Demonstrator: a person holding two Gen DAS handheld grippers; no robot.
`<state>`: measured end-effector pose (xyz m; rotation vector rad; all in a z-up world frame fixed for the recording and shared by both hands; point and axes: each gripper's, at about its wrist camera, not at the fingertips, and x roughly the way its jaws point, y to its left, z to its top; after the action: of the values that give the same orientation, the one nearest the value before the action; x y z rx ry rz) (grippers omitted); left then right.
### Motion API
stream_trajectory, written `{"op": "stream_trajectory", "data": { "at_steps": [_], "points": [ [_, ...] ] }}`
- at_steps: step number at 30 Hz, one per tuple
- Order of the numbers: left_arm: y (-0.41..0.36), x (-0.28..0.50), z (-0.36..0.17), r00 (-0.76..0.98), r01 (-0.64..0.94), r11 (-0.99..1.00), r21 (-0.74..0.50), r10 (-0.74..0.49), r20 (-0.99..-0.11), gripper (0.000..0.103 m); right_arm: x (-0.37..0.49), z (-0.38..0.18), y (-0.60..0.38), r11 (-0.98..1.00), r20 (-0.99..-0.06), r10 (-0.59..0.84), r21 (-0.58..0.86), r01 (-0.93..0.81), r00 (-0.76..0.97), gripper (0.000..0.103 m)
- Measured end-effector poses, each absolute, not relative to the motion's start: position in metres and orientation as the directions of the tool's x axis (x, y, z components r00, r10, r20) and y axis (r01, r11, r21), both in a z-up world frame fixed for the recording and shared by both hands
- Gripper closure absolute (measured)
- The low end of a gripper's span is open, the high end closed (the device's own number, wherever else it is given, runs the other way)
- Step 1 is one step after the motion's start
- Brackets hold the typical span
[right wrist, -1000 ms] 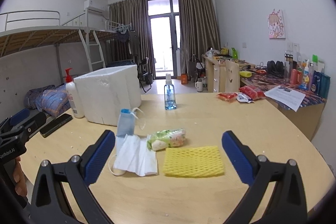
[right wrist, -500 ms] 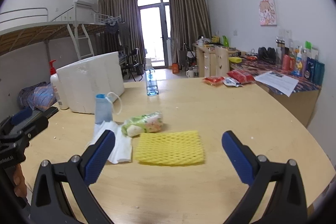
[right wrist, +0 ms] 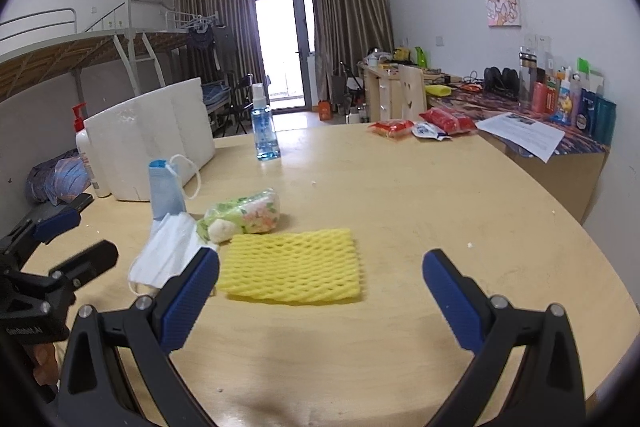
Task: Organize soft objects
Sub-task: 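Move left gripper to the face mask while right gripper approaches the yellow mesh, then close left gripper on the white face mask while right gripper grasps the yellow mesh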
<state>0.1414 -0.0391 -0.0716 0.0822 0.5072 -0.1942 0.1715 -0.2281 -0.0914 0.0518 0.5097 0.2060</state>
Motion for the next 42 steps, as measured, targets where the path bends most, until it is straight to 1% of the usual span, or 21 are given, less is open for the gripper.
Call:
{"op": "stream_trajectory", "data": {
  "at_steps": [4, 6, 8, 10, 11, 12, 13, 15, 17, 20, 24, 32, 33, 34, 35, 36, 37, 38, 40, 41, 42],
  "points": [
    [-0.047, 0.152, -0.080, 0.815, 0.247, 0.969, 0.009, -0.203, -0.542, 0.011, 0.176, -0.095, -0.233, 0.979, -0.494, 0.204, 0.104, -0.176, 0.845, 0.000],
    [-0.050, 0.158, -0.083, 0.793, 0.262, 0.965, -0.005, -0.218, -0.569, 0.018, 0.179, -0.097, -0.234, 0.979, -0.501, 0.204, 0.107, -0.174, 0.841, 0.000],
    [-0.051, 0.162, -0.086, 0.784, 0.262, 0.965, -0.011, -0.219, -0.580, 0.021, 0.181, -0.098, -0.235, 0.979, -0.506, 0.202, 0.109, -0.170, 0.838, 0.000],
    [-0.051, 0.167, -0.089, 0.768, 0.264, 0.964, -0.024, -0.225, -0.599, 0.031, 0.182, -0.098, -0.235, 0.980, -0.511, 0.201, 0.108, -0.169, 0.836, 0.000],
    [-0.051, 0.168, -0.090, 0.761, 0.266, 0.963, -0.028, -0.228, -0.607, 0.033, 0.182, -0.098, -0.235, 0.980, -0.512, 0.199, 0.107, -0.169, 0.836, 0.000],
    [-0.051, 0.170, -0.092, 0.750, 0.270, 0.962, -0.034, -0.233, -0.619, 0.041, 0.183, -0.099, -0.235, 0.980, -0.514, 0.198, 0.108, -0.166, 0.835, 0.000],
    [-0.051, 0.173, -0.094, 0.741, 0.270, 0.962, -0.043, -0.236, -0.628, 0.045, 0.184, -0.099, -0.234, 0.980, -0.518, 0.199, 0.112, -0.165, 0.832, 0.000],
    [-0.051, 0.178, -0.098, 0.725, 0.268, 0.962, -0.050, -0.236, -0.647, 0.047, 0.185, -0.100, -0.234, 0.979, -0.522, 0.205, 0.117, -0.169, 0.828, 0.000],
    [-0.050, 0.179, -0.100, 0.723, 0.259, 0.965, -0.047, -0.226, -0.653, 0.054, 0.186, -0.101, -0.233, 0.979, -0.527, 0.203, 0.116, -0.167, 0.825, 0.000],
    [-0.048, 0.178, -0.102, 0.726, 0.241, 0.970, -0.022, -0.196, -0.660, 0.054, 0.187, -0.101, -0.232, 0.978, -0.531, 0.207, 0.114, -0.173, 0.822, 0.000],
    [-0.044, 0.178, -0.100, 0.731, 0.227, 0.974, -0.023, -0.186, -0.656, 0.054, 0.190, -0.103, -0.230, 0.978, -0.537, 0.209, 0.111, -0.177, 0.817, 0.000],
    [-0.048, 0.184, -0.104, 0.698, 0.232, 0.972, -0.022, -0.182, -0.693, 0.054, 0.192, -0.104, -0.227, 0.975, -0.543, 0.221, 0.110, -0.192, 0.810, 0.000],
    [-0.048, 0.185, -0.104, 0.701, 0.231, 0.973, -0.020, -0.180, -0.690, 0.057, 0.192, -0.104, -0.227, 0.975, -0.544, 0.220, 0.111, -0.191, 0.810, 0.000],
    [-0.049, 0.185, -0.104, 0.702, 0.233, 0.972, -0.009, -0.174, -0.690, 0.064, 0.193, -0.105, -0.228, 0.975, -0.545, 0.221, 0.113, -0.190, 0.809, 0.000],
    [-0.050, 0.186, -0.104, 0.699, 0.235, 0.972, -0.003, -0.171, -0.694, 0.068, 0.194, -0.105, -0.228, 0.975, -0.548, 0.221, 0.116, -0.189, 0.806, 0.000],
    [-0.051, 0.187, -0.106, 0.690, 0.240, 0.971, -0.003, -0.172, -0.703, 0.076, 0.195, -0.106, -0.229, 0.976, -0.553, 0.220, 0.117, -0.186, 0.804, 0.000],
    [-0.051, 0.188, -0.107, 0.684, 0.242, 0.970, -0.008, -0.176, -0.708, 0.080, 0.196, -0.107, -0.230, 0.976, -0.557, 0.219, 0.121, -0.183, 0.801, 0.000],
    [-0.051, 0.188, -0.107, 0.682, 0.245, 0.970, -0.005, -0.175, -0.710, 0.082, 0.196, -0.107, -0.231, 0.975, -0.557, 0.222, 0.126, -0.183, 0.800, 0.000],
    [-0.052, 0.188, -0.107, 0.683, 0.254, 0.967, -0.001, -0.180, -0.708, 0.093, 0.196, -0.107, -0.232, 0.974, -0.558, 0.226, 0.132, -0.183, 0.799, 0.000],
    [-0.053, 0.187, -0.106, 0.685, 0.259, 0.966, 0.000, -0.184, -0.705, 0.094, 0.195, -0.107, -0.232, 0.974, -0.556, 0.226, 0.133, -0.183, 0.800, 0.000],
    [-0.054, 0.185, -0.105, 0.691, 0.268, 0.964, 0.001, -0.192, -0.697, 0.097, 0.195, -0.107, -0.232, 0.974, -0.555, 0.226, 0.134, -0.182, 0.801, 0.000]
  ]
}}
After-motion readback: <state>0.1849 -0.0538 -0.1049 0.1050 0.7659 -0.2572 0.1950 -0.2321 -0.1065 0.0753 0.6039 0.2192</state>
